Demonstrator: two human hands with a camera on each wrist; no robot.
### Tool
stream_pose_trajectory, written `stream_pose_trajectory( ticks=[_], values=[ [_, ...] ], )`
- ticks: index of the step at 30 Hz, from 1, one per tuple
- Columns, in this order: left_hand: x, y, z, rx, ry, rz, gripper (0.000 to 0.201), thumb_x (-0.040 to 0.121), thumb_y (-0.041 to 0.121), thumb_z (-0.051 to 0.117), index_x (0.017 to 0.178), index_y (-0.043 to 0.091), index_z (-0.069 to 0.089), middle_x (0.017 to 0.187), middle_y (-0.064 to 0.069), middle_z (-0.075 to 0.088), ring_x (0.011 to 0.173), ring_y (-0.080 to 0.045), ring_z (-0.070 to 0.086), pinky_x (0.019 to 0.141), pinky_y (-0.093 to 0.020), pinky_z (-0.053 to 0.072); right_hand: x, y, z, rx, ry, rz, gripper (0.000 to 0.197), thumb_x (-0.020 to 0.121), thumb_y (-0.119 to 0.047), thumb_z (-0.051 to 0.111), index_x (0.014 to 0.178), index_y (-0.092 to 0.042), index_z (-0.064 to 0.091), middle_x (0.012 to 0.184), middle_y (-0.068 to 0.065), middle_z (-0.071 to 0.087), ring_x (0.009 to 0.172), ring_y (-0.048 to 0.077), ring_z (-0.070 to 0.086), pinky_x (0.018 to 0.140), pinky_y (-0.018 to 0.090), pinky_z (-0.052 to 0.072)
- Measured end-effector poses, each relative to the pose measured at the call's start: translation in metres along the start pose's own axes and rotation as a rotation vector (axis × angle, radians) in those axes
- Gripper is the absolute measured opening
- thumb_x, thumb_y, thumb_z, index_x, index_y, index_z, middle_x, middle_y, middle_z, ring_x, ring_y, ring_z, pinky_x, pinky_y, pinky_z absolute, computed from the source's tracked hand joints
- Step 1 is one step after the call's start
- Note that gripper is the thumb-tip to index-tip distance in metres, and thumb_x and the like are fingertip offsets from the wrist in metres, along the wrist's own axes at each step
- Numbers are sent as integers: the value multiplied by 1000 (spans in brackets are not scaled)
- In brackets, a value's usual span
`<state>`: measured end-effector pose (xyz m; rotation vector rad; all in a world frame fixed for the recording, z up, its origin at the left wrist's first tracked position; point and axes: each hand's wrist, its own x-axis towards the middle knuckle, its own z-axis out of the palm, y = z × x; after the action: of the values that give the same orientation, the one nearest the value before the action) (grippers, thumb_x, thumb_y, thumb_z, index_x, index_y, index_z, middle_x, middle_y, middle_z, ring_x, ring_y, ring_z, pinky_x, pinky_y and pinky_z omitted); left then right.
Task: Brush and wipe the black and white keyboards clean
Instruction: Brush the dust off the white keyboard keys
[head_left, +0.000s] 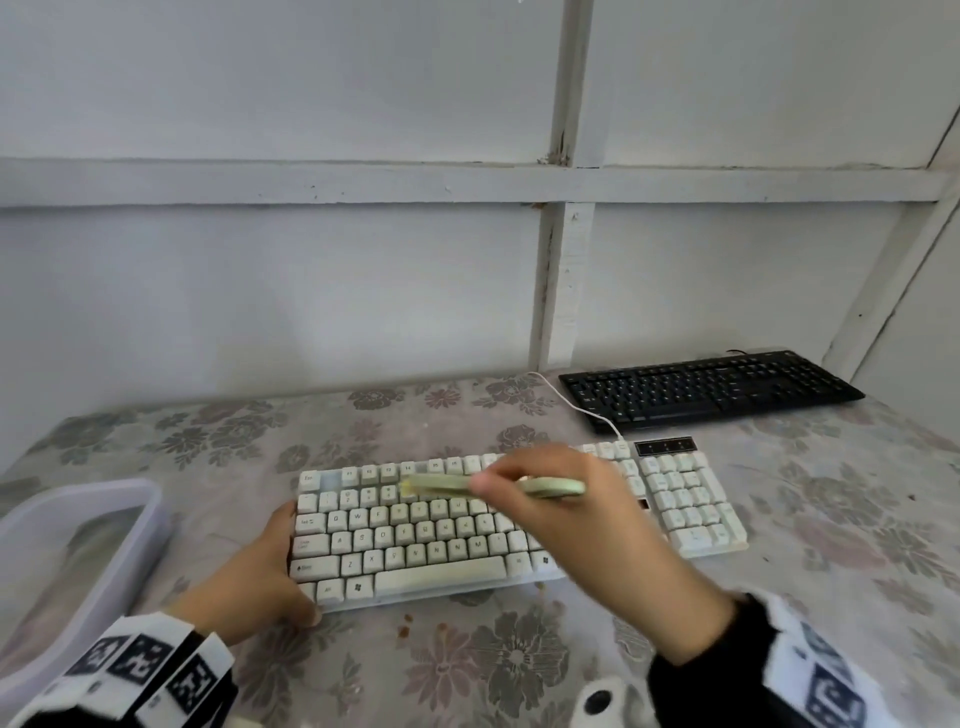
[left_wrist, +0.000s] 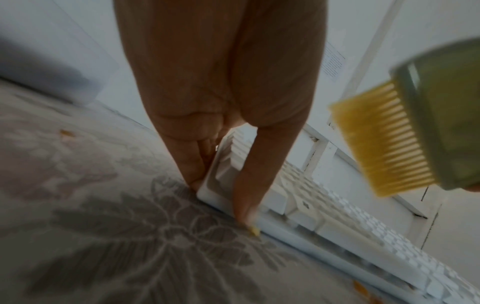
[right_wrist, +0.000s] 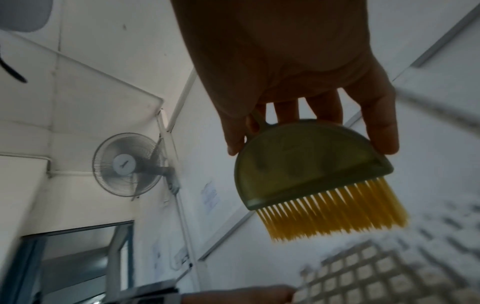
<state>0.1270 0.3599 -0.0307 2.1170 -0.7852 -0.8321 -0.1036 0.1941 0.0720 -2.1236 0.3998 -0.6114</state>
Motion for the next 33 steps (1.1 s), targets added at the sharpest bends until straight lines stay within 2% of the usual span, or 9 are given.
stream_pose_trajectory(
  ticks=[3,8,10,12,16,20,23,28,33],
  values=[
    [2,-1,0,1,6,24,103,52,-8,73,132,31,21,111,7,58,100,-9,57,74,-20,47,9,-14,41,66,-42,-6,23,84,-44,65,81,-22,73,79,-10,68,75,3,60,68,15,44],
    [5,-4,-2,79,13,108,115,33,17,77,135,26,25,124,9,50,111,-9,53,93,-28,48,15,-27,89,-118,-144,40,30,83,-50,60,83,-21,70,89,-3,65,87,14,59,80,36,50],
    [6,-3,-2,145,26,129,107,40,21,82,129,29,23,121,15,45,112,-4,49,91,-15,45,14,-25,99,-206,-145,64,32,82,-53,57,85,-22,67,92,-2,64,92,19,57,82,37,49],
    [5,-2,-2,128,38,103,101,52,9,82,129,29,20,113,19,44,108,-4,49,79,-6,41,14,-19,103,-269,-139,90,33,83,-55,55,86,-24,64,96,-4,63,96,20,55,88,38,46],
    [1,-6,-3,-14,7,44,119,42,4,76,143,24,17,114,4,59,102,-13,60,80,-26,52,16,-10,92,-343,-129,158,28,86,-54,55,81,-26,59,100,-6,60,102,20,53,94,39,43],
    [1,-6,-4,-51,-3,31,119,43,2,75,143,26,16,111,1,62,98,-16,62,72,-27,53,15,-20,96,-350,-89,116,23,87,-46,58,88,-24,62,104,-7,58,106,19,49,97,41,35],
    [0,-5,-3,-52,4,26,121,38,7,74,143,27,17,113,4,61,100,-15,61,80,-32,54,12,-21,102,-225,-103,140,20,85,-43,62,82,-23,61,98,-7,59,102,16,52,96,41,37],
    [1,-5,-4,-33,4,10,120,41,7,75,143,27,16,113,3,61,102,-15,60,87,-36,53,12,-10,83,-355,-29,166,18,88,-42,59,84,-24,60,102,-10,58,107,14,48,99,39,29],
    [0,-4,-4,-20,-1,-5,116,48,-1,77,143,27,17,110,4,62,98,-14,62,81,-31,54,8,-8,84,-90,-60,151,28,83,-36,68,62,-30,49,88,-11,59,97,12,53,95,45,40]
  ],
)
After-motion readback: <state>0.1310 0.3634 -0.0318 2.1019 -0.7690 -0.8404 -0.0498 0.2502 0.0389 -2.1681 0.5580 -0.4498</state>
